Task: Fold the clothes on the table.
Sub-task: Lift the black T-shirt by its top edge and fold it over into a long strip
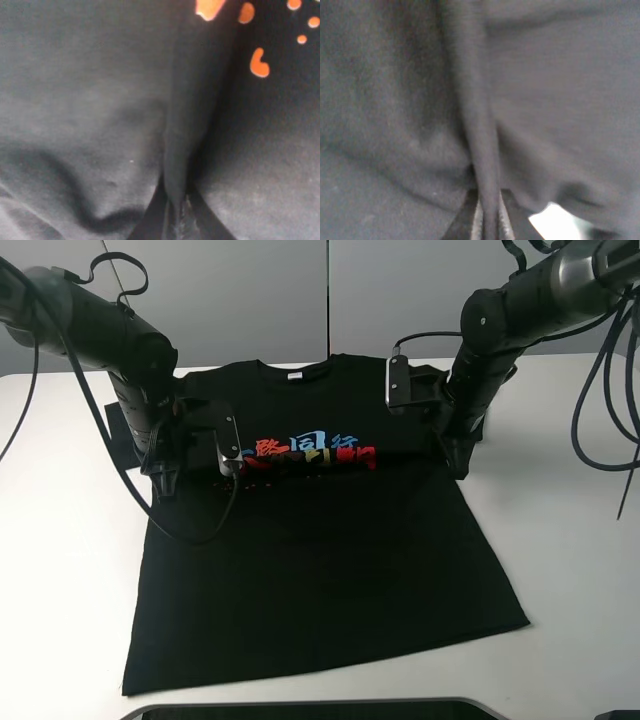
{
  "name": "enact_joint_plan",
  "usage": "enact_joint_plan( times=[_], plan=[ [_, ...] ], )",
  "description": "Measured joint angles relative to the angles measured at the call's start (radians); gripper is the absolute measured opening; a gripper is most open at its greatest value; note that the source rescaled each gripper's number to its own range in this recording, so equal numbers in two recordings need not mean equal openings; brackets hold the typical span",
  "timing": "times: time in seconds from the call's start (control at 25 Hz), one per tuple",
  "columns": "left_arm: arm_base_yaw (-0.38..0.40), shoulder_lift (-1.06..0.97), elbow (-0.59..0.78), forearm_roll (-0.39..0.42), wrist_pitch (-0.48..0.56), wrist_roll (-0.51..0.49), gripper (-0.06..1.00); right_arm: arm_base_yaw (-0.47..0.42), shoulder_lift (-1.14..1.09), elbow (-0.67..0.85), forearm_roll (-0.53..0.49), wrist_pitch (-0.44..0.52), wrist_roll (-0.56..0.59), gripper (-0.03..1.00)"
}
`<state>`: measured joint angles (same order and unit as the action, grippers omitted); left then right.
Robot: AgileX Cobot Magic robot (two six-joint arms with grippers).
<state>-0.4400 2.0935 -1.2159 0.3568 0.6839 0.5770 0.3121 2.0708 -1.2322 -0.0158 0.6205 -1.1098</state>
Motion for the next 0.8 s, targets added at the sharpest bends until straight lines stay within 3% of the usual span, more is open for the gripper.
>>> enact_joint_plan(
  times=[0.16, 0.4, 0.64, 0.8],
  plan=[
    [0.000, -0.101, -0.038, 0.066, -0.016, -0.080, 0.00, 0.000, -0.157, -0.010, -0.020, -0.080, 0.015, 0.00],
    [0.000, -0.259, -0.203, 0.177, -0.030, -0.184, 0.00, 0.000, -0.285, -0.151, -0.103, -0.099, 0.134, 0.00],
    [0.000, -0.296, -0.398, 0.225, -0.030, -0.241, 0.00, 0.000, -0.292, -0.277, -0.123, -0.099, 0.183, 0.00],
    [0.000, -0.298, -0.434, 0.223, -0.011, -0.275, 0.00, 0.000, -0.292, -0.290, -0.124, -0.079, 0.236, 0.00]
  ],
)
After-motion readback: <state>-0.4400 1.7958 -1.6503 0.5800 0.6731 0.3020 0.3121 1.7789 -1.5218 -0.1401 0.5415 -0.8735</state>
